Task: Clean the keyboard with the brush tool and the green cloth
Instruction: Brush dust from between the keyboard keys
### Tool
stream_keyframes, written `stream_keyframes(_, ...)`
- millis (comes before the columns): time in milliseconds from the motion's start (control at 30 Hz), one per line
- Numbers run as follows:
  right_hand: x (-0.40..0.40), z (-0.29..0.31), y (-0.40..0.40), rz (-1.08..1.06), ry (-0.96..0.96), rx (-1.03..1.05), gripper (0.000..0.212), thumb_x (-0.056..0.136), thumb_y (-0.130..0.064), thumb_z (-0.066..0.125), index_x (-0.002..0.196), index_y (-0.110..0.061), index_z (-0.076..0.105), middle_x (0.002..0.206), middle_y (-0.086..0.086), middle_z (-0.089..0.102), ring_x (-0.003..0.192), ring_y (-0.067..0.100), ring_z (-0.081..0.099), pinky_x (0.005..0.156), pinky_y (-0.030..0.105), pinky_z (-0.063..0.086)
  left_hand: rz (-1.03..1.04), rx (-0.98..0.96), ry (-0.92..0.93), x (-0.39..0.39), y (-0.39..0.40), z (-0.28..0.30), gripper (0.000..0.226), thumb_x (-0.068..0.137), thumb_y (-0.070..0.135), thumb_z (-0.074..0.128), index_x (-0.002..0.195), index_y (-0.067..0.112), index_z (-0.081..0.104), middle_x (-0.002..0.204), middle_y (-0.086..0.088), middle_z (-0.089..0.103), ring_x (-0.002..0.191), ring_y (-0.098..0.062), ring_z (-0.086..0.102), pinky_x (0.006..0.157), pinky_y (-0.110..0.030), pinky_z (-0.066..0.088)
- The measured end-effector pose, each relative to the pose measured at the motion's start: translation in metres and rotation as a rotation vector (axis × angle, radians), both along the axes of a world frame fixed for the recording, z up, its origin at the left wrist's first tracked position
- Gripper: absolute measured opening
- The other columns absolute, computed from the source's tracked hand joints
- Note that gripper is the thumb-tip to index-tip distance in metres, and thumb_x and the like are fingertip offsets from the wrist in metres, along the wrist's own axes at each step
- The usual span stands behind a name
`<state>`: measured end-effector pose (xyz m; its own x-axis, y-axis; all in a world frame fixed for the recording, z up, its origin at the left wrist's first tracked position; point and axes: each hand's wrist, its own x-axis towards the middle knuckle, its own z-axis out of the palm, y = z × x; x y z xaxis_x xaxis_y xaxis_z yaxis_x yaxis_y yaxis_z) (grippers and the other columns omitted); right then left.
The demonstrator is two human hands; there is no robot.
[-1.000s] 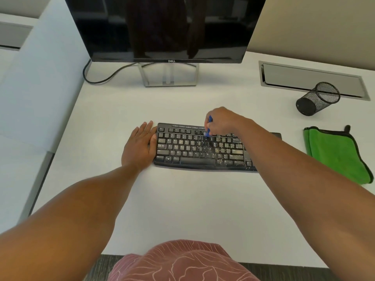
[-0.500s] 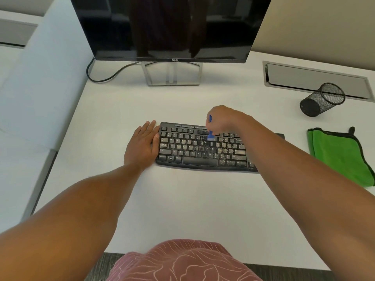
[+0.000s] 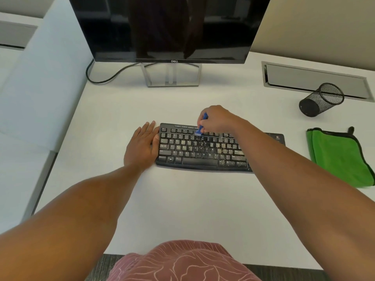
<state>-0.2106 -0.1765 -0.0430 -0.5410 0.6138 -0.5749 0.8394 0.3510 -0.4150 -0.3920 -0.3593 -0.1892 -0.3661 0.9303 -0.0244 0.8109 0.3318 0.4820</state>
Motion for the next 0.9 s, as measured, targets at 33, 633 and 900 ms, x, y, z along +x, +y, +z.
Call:
stream_keyframes(33,0.001,0.000,-0.001,0.054,-0.076,0.022,0.014,0.089,-0.004,0.054,0.092,-0.003,0.068,0.090,0.005,0.069,0.078,0.014,0.064,0.067,0.028,0.052,0.000,-0.002,-0.001,0.000,0.000,0.000,0.054,0.106,0.039,0.018,0.154,0.029,0.040,0.162,0.005,0.033,0.153,-0.012,0.020,0.125,-0.030,0.008)
stream_keyframes(633,0.001,0.003,0.001,0.124,-0.106,0.019,0.015,0.086,-0.003,0.053,0.084,-0.004,0.067,0.081,0.005,0.067,0.071,0.017,0.059,0.062,0.030,0.046,-0.002,0.000,0.010,-0.001,0.001,-0.002,0.054,0.106,0.039,0.018,0.154,0.030,0.039,0.162,0.006,0.033,0.153,-0.012,0.020,0.126,-0.032,0.011)
stream_keyframes(900,0.003,0.006,-0.003,0.313,-0.374,0.169,0.019,0.085,-0.001,0.051,0.066,-0.003,0.056,0.071,0.008,0.056,0.059,0.021,0.049,0.052,0.027,0.039,0.000,0.004,0.008,-0.001,0.000,-0.002,0.052,0.107,0.038,0.019,0.155,0.030,0.038,0.163,0.006,0.032,0.153,-0.011,0.019,0.126,-0.031,0.009)
